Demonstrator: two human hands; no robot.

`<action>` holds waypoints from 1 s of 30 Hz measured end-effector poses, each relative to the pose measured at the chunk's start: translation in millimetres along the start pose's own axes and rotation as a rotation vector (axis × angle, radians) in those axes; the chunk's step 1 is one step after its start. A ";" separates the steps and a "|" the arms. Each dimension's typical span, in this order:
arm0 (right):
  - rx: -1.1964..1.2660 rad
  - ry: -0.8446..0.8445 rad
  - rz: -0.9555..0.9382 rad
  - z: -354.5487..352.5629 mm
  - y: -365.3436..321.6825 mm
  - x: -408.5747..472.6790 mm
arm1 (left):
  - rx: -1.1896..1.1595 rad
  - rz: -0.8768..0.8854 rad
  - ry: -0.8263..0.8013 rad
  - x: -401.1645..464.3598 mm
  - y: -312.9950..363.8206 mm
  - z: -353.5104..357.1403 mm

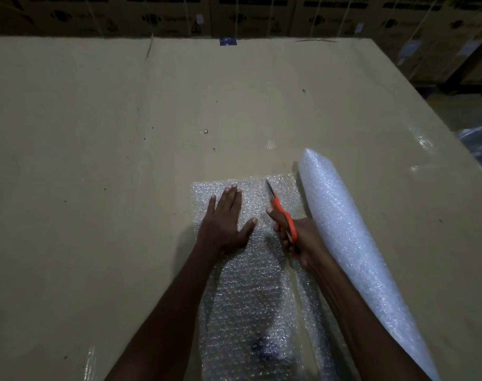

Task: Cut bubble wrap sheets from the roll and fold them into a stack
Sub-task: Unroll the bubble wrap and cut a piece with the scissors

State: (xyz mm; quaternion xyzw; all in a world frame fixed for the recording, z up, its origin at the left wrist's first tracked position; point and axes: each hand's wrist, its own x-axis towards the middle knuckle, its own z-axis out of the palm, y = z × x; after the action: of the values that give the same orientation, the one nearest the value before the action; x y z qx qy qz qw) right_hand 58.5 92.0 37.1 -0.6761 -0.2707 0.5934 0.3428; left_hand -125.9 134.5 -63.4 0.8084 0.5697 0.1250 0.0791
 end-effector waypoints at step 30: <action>-0.207 0.057 -0.166 7.2 -7.4 15.0 | 0.018 0.060 0.026 -3.7 -8.7 0.4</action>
State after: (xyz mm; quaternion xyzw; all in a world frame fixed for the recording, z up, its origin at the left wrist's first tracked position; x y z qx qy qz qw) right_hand 53.9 109.3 33.2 -0.6998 -0.3755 0.5125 0.3265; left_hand -134.9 134.0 -66.5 0.8241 0.5474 0.1326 0.0605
